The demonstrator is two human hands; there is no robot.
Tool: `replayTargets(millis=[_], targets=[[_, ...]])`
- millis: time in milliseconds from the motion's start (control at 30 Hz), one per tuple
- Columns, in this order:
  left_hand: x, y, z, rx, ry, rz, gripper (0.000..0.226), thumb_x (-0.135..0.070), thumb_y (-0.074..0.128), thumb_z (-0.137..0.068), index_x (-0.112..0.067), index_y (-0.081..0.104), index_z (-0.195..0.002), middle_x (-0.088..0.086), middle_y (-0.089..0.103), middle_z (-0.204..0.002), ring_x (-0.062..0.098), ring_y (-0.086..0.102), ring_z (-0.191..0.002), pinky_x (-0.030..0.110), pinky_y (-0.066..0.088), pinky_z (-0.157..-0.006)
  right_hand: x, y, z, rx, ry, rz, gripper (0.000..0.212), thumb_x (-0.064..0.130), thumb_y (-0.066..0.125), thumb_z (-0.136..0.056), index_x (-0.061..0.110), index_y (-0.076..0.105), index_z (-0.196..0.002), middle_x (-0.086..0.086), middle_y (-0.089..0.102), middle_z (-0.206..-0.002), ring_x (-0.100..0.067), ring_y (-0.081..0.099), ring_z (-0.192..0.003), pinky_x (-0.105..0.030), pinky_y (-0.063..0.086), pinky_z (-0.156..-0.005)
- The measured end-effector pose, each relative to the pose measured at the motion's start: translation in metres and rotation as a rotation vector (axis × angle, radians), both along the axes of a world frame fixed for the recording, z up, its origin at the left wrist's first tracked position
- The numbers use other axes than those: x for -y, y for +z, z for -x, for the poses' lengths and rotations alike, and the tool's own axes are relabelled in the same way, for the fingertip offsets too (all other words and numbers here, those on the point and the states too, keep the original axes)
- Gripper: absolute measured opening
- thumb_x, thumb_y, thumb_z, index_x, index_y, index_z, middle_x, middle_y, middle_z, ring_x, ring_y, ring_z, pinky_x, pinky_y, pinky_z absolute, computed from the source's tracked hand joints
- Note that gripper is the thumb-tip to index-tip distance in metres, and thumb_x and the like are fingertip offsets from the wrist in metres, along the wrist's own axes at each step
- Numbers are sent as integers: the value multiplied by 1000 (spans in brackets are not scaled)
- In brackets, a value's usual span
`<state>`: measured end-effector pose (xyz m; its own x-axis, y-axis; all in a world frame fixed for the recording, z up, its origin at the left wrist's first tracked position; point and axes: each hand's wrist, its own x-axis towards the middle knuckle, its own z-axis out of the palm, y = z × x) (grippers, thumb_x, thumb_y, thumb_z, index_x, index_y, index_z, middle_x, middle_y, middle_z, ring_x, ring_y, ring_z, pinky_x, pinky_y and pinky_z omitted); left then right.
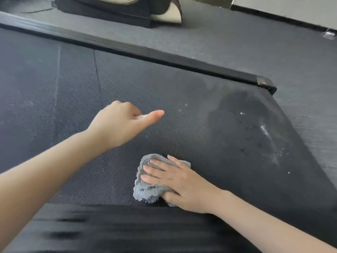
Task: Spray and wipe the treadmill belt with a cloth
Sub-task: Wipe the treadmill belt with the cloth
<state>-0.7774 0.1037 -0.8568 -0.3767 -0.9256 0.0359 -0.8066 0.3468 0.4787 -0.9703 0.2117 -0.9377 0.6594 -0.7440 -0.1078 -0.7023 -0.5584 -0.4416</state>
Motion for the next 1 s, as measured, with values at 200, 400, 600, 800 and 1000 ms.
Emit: replayTargets(millis=[200,400,600,800,1000], targets=[[1,17,2,-6,-75,-14,100,-92,24,-63,4,51,-65,17,64,-60,31,61,-58,44,56,-67,-8,15,-2,-104,-46,-27,61,32,29,-85,31,27,-147,19,9,-154,3,-8,-142,-35,-7,-117],[3,17,12,-34,-76,43,103,-93,22,-62,4,56,-68,15,67,-63,27,63,-60,44,56,-70,-11,15,16,-114,-59,-30,63,30,29,-84,31,26,-147,18,9,-155,2,-7,-143,-34,-7,-117],[-13,-1,24,-33,-9,37,103,-93,22,-62,4,54,-67,14,66,-60,27,63,-59,43,56,-69,-13,9,29,-102,-45,-2,57,35,29,-91,33,20,-148,19,5,-155,3,-10,-142,-36,-8,-117],[-30,-11,47,-49,51,40,88,-93,25,-63,-7,43,-54,16,56,-53,29,56,-53,45,55,-65,-9,5,35,-116,34,69,56,31,38,-98,32,15,-149,20,-4,-154,6,-16,-140,-30,-16,-114],[-40,-9,57,-40,186,70,102,-94,24,-64,5,51,-62,19,61,-58,30,56,-53,49,54,-65,2,-5,44,-66,90,157,55,38,31,-96,29,19,-149,12,11,-157,0,-8,-143,-38,-8,-117]])
